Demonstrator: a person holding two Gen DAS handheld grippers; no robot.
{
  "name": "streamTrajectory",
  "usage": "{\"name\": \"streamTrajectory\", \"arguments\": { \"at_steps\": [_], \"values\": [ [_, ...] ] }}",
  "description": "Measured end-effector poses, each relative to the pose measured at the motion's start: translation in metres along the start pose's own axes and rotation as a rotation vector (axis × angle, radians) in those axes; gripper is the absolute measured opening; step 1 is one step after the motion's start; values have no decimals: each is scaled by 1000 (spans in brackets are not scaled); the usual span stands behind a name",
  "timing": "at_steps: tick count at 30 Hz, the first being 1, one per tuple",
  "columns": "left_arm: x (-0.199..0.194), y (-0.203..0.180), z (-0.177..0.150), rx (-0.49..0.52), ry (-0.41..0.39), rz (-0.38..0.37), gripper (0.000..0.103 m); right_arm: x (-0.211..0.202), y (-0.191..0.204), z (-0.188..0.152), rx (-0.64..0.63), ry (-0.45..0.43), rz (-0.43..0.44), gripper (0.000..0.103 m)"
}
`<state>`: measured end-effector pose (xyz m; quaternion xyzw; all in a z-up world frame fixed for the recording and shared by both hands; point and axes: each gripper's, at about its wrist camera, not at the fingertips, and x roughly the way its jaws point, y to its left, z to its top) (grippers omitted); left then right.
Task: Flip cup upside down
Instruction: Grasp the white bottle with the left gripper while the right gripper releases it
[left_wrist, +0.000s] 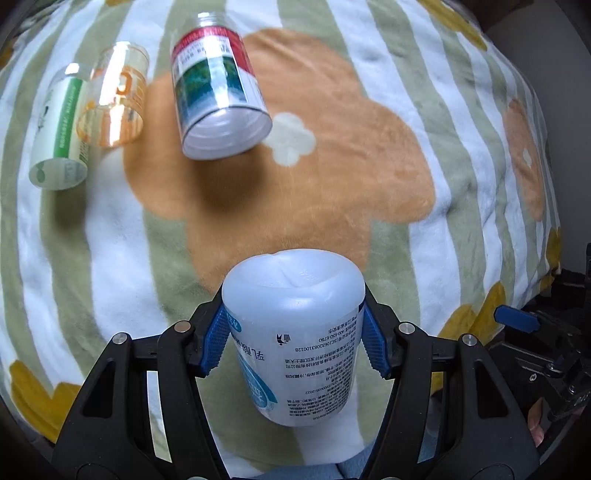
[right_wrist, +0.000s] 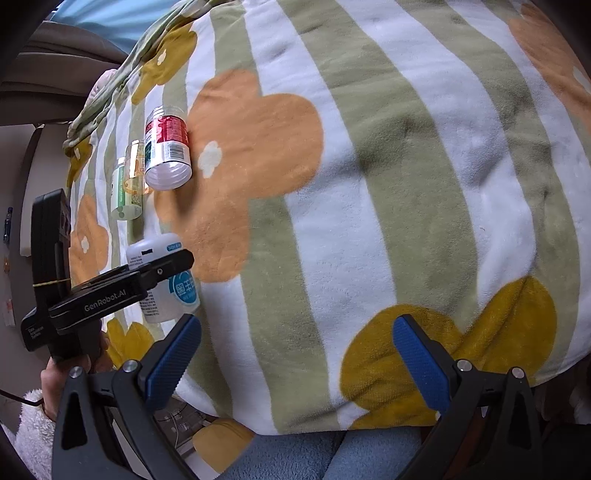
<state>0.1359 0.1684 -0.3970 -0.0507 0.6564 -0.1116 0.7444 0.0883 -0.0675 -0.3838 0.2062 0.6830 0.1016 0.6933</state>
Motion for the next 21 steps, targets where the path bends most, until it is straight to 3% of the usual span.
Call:
{"name": "streamTrajectory", "arguments": {
  "at_steps": [4, 7, 14, 21],
  "values": [
    [-12, 0, 1, 19, -229, 32, 59, 5, 4, -3, -17, 11, -4, 103],
    [-2, -2, -14, 4, -339, 44, 59, 11, 3, -4, -33, 23, -20, 103],
    [19, -3, -48, -63, -413, 51, 59, 20, -6, -6, -57, 35, -58, 103],
    [14, -1, -75, -82, -395, 46, 59, 26, -9, -7, -84, 53, -70, 103]
  ]
}}
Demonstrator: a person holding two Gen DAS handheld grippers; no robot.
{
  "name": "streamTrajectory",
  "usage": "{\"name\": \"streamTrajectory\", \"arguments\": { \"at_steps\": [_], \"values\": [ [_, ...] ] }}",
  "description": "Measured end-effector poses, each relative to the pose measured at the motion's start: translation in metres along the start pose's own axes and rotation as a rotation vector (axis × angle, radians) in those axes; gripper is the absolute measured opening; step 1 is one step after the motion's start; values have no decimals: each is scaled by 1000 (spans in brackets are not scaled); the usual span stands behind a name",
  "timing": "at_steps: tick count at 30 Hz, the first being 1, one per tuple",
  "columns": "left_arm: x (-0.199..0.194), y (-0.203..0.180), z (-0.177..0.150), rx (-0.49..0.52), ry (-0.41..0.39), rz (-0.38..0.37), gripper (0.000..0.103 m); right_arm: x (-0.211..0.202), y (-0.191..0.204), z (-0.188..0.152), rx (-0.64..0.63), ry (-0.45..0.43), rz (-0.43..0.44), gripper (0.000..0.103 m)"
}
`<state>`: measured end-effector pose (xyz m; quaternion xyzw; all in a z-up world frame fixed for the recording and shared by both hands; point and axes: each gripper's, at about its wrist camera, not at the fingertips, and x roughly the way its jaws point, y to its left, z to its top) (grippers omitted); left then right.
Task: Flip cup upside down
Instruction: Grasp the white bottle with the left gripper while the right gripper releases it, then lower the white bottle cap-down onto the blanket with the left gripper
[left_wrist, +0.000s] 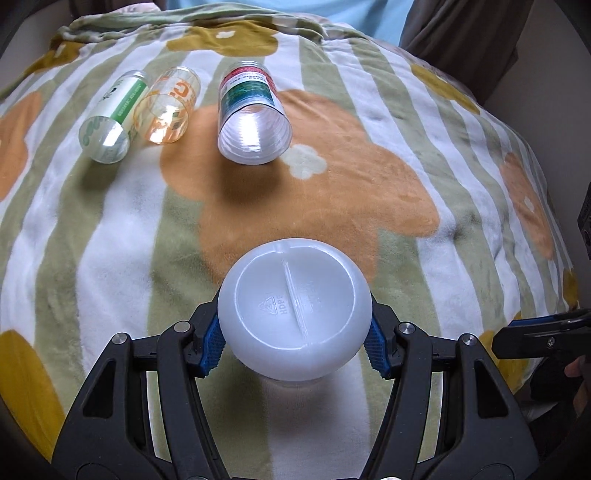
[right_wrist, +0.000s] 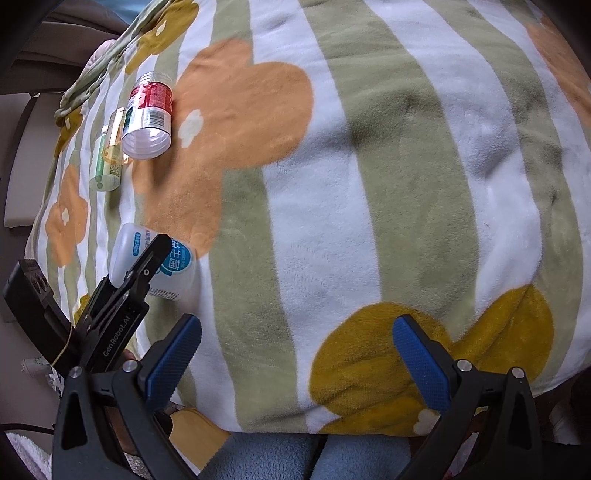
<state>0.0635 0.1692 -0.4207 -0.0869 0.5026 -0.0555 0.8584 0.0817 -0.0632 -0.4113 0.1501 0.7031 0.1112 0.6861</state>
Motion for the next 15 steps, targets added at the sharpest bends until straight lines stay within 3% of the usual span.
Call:
{"name": "streamTrajectory", "arguments": {
  "at_steps": [5, 7, 8, 9, 15],
  "values": [
    [-4, -6, -10, 23, 26, 11, 60, 3, 7, 3, -29, 2, -3, 103],
    [-7, -8, -12, 27, 30, 14, 71, 5, 10, 3, -35, 2, -5, 103],
    [-8, -8, -12, 28, 26, 19, 94, 5, 12, 3, -37, 1, -10, 103],
    [-11, -8, -12, 30, 19, 19, 103, 5, 13, 3, -41, 0, -15, 103],
    [-17, -5, -6, 38, 10, 14, 103, 8, 21, 3, -70, -5, -37, 103]
  ]
}}
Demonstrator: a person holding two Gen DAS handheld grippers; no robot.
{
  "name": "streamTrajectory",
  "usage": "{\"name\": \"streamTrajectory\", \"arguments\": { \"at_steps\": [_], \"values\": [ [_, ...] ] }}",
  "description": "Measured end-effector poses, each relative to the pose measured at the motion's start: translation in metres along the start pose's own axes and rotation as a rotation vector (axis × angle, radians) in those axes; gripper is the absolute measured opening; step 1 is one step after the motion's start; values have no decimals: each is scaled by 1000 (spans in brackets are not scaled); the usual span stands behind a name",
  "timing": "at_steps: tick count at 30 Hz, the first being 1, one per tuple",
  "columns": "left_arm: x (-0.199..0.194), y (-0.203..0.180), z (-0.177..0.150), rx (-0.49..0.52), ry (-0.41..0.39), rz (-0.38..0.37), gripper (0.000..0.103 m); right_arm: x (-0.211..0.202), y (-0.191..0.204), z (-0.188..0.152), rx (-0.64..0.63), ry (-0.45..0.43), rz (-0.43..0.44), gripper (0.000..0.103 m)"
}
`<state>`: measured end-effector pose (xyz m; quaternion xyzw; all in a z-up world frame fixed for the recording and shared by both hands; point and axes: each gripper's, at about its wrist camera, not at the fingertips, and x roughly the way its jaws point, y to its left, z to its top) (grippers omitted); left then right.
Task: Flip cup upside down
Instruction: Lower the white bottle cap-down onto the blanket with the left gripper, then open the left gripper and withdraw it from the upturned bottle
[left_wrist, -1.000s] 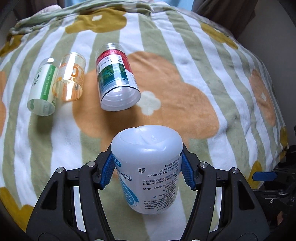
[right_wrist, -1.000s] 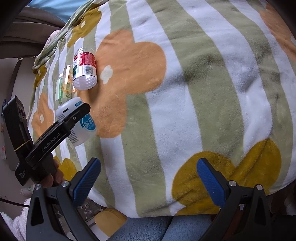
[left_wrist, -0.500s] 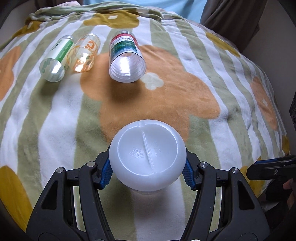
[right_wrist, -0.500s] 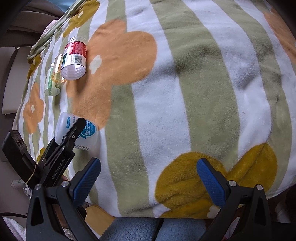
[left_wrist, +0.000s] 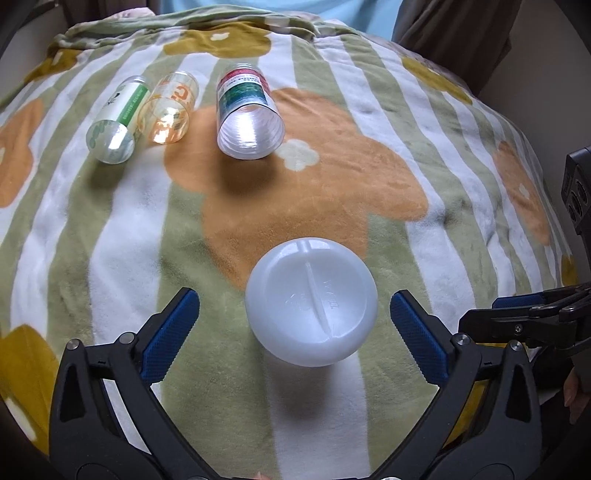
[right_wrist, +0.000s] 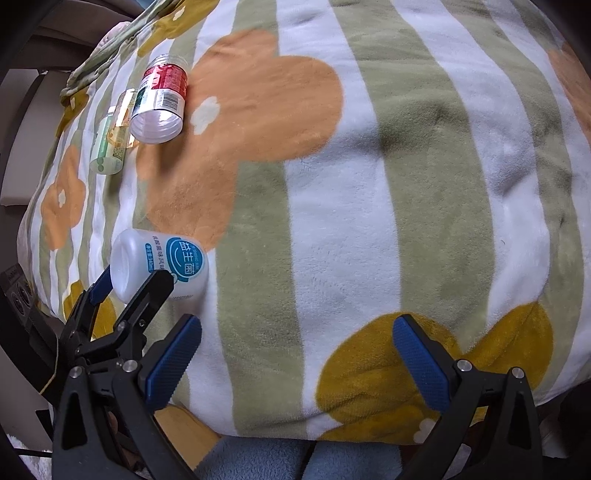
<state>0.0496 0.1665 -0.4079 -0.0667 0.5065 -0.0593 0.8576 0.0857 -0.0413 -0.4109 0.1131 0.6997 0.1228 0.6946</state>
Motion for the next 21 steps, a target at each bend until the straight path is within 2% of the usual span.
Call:
{"name": "streamTrajectory", "arguments": {
  "at_steps": [10, 13, 21],
  "values": [
    [-7, 9, 9, 6, 43, 9, 103, -6, 9, -3, -10, -35, -12, 103],
    [-16, 13, 16, -8, 67, 17, 103, -13, 15, -3, -20, -43, 15, 103],
    [-58, 26, 43, -20, 71, 53, 103, -52, 42, -1, -86, -188, -106, 103]
  ]
}}
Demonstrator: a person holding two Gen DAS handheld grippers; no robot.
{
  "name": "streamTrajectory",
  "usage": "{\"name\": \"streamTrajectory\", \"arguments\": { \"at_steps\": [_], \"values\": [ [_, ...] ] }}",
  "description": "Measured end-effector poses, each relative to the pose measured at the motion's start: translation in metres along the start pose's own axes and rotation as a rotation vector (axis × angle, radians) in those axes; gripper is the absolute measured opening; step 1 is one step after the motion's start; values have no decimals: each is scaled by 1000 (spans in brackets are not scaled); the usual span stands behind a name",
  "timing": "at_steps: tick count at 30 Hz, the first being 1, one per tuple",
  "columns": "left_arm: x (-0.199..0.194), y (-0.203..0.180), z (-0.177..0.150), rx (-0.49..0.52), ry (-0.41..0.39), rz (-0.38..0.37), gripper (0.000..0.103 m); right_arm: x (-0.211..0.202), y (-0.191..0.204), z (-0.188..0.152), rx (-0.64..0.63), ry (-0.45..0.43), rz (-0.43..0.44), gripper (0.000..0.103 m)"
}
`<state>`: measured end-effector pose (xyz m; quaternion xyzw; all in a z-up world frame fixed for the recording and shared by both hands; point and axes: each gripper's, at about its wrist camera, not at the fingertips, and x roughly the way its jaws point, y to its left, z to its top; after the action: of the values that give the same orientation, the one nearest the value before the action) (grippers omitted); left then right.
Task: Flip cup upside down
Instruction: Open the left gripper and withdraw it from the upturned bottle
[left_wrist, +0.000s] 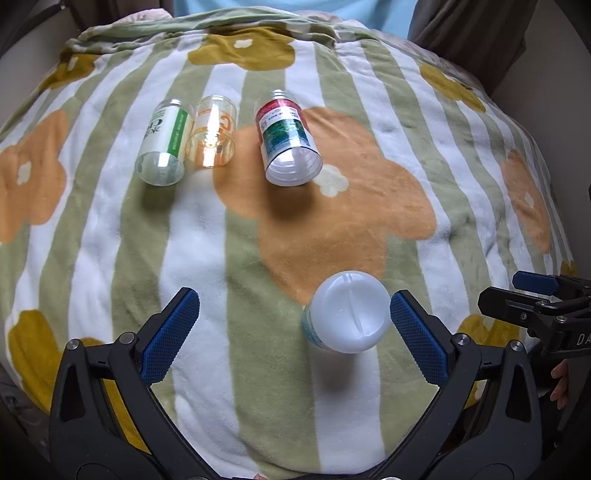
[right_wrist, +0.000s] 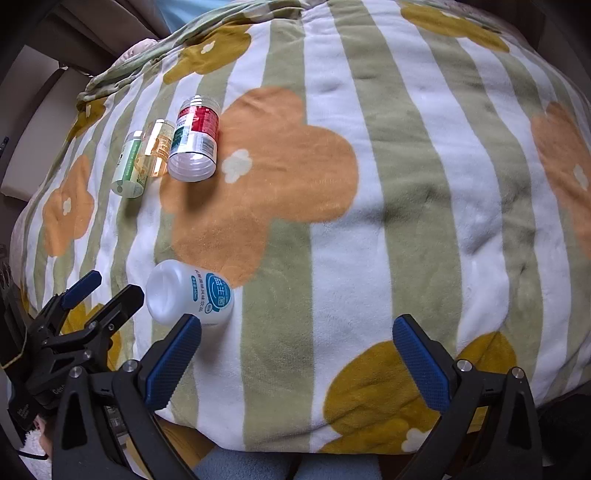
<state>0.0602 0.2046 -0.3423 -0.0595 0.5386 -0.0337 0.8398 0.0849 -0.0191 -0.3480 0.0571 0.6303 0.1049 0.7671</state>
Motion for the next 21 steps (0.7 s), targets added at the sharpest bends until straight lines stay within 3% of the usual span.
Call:
{"name": "streamTrajectory", "arguments": {
  "at_steps": [8, 15, 21],
  "values": [
    [-109, 5, 56, -10, -97, 44, 103, -93, 28, 24, -19, -179, -71, 103],
    [-215, 2, 99, -2, -248, 48, 103, -202, 50, 37, -21, -393, -144, 103],
    [-282, 2, 113, -5, -380, 34, 103, -271, 69, 36, -52, -568, -203, 103]
  ]
}}
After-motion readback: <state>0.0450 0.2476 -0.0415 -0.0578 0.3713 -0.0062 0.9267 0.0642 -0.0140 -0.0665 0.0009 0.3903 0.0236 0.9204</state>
